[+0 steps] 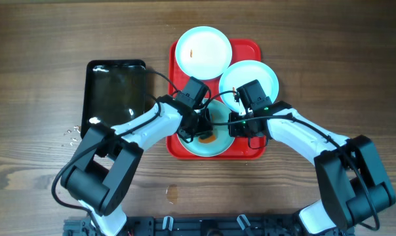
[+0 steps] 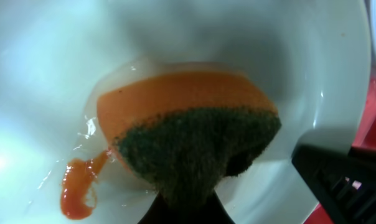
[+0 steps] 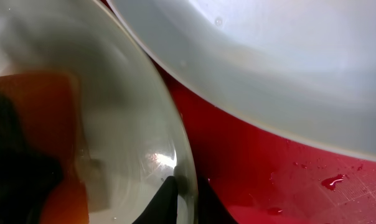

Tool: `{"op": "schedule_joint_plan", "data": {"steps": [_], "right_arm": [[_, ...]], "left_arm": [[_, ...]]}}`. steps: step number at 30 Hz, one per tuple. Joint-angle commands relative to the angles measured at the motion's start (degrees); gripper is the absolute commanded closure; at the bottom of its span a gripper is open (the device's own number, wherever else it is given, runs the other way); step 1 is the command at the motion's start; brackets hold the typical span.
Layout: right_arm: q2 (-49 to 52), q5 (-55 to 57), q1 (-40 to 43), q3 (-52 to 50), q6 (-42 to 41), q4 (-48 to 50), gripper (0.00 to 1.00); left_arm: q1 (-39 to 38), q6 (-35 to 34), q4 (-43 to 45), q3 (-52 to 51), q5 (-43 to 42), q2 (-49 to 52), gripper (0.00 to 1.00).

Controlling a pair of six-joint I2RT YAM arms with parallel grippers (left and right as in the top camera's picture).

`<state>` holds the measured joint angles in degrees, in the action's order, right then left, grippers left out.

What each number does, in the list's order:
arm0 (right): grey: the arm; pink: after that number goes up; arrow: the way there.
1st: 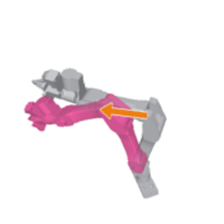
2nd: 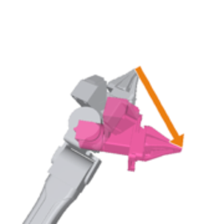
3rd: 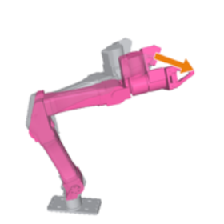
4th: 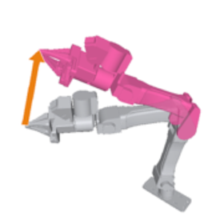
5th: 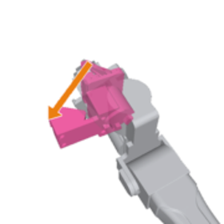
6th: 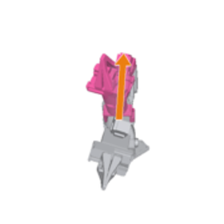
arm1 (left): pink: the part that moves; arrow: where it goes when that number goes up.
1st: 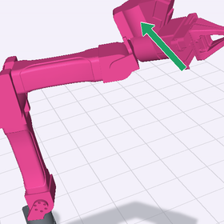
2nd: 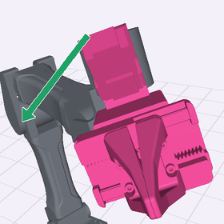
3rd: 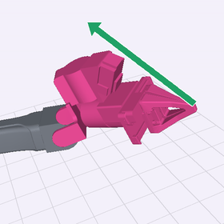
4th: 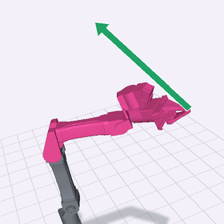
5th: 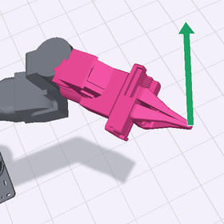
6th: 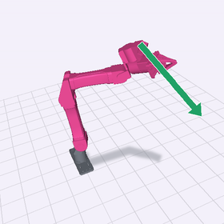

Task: Clean dirty plates on tray and stack at the side
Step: 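Scrub the lower-left white plate with the sponge in the left gripper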

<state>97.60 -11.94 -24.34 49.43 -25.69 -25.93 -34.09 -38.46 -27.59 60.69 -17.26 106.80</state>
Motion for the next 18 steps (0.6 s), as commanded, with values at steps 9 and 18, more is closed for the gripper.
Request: {"op": "schedule_joint_plan", "data": {"steps": [9, 18], "right_arm": [[0.79, -0.68, -0.2, -0.76, -0.83, -2.84, 0.91], [0.79, 0.42, -0.17, -0.76, -4.74, -2.86, 0.92]], "left_arm": [[6.08, 5.33, -9.05, -0.46, 9.4, 4.09, 0.96], [3.34, 7.13, -16.22, 0.07, 35.8, 4.2, 0.96]]}}
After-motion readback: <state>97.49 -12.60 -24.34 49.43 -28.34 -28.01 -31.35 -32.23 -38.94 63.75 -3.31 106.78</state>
